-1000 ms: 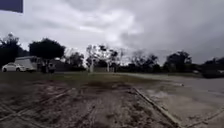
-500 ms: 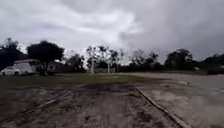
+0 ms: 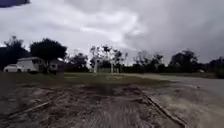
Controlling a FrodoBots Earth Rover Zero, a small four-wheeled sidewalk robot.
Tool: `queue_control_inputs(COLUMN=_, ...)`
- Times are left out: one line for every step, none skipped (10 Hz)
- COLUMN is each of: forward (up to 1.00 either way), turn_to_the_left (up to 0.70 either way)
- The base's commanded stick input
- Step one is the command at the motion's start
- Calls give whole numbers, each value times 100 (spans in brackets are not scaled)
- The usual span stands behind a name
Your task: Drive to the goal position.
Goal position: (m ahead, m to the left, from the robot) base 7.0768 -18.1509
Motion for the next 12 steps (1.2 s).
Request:
queue_control_inputs(forward=70, turn_to_the_left=-35)
queue_control_inputs(forward=70, turn_to_the_left=-32)
queue_control_inputs(forward=70, turn_to_the_left=-3)
queue_control_inputs(forward=70, turn_to_the_left=0)
queue_control_inputs(forward=70, turn_to_the_left=0)
queue_control_inputs(forward=70, turn_to_the_left=0)
queue_control_inputs(forward=70, turn_to_the_left=0)
queue_control_inputs(forward=70, turn_to_the_left=0)
queue_control_inputs(forward=70, turn_to_the_left=0)
queue_control_inputs(forward=70, turn_to_the_left=0)
queue_control_inputs(forward=70, turn_to_the_left=0)
queue_control_inputs(forward=70, turn_to_the_left=0)
